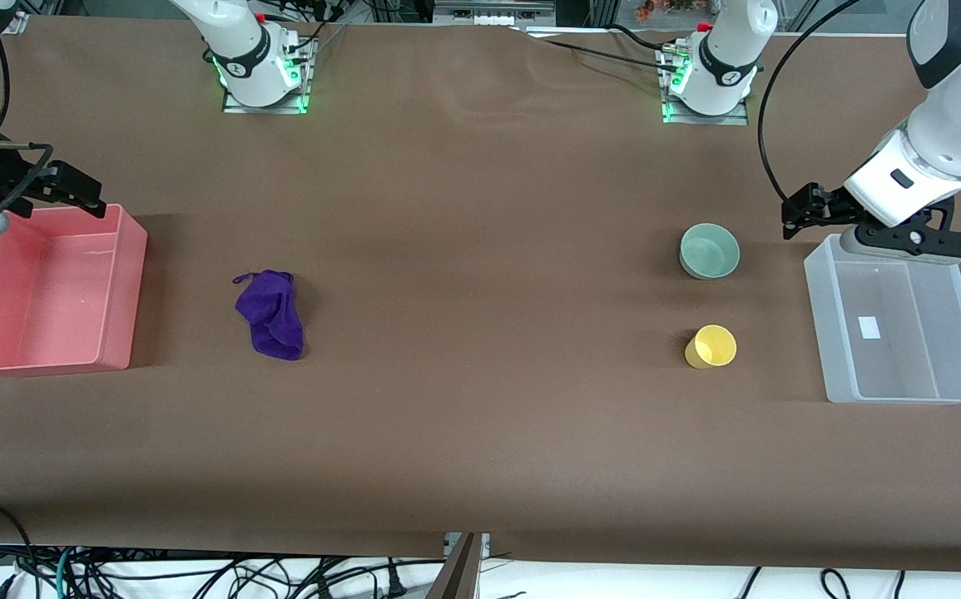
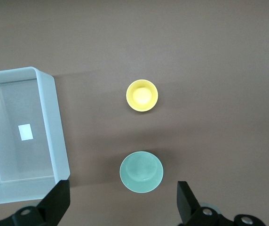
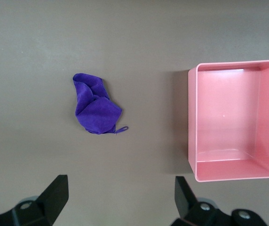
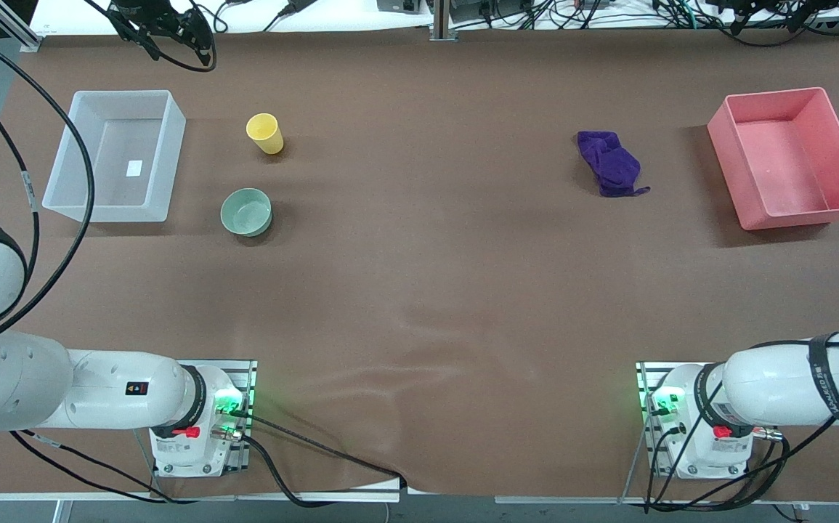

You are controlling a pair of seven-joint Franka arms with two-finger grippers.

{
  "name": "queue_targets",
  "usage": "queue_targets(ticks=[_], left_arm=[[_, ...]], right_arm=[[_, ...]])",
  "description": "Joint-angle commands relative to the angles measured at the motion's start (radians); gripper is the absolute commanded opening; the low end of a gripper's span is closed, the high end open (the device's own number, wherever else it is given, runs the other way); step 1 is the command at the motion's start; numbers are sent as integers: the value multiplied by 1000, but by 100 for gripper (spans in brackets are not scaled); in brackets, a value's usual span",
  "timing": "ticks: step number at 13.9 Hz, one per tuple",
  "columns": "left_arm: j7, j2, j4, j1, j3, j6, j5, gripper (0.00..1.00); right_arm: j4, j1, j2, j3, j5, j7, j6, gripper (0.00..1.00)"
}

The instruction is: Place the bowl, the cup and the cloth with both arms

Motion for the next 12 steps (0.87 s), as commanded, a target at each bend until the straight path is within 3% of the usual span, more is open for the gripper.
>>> queue_targets(ticks=[1, 12], left_arm=[[19, -9, 4, 0, 6, -10, -19, 100], [20, -6, 4, 0, 6, -35, -19, 100]], right_arm=[[26, -3, 12, 3, -6, 5, -11, 100], [28, 2, 12, 6, -10, 7, -12, 100]])
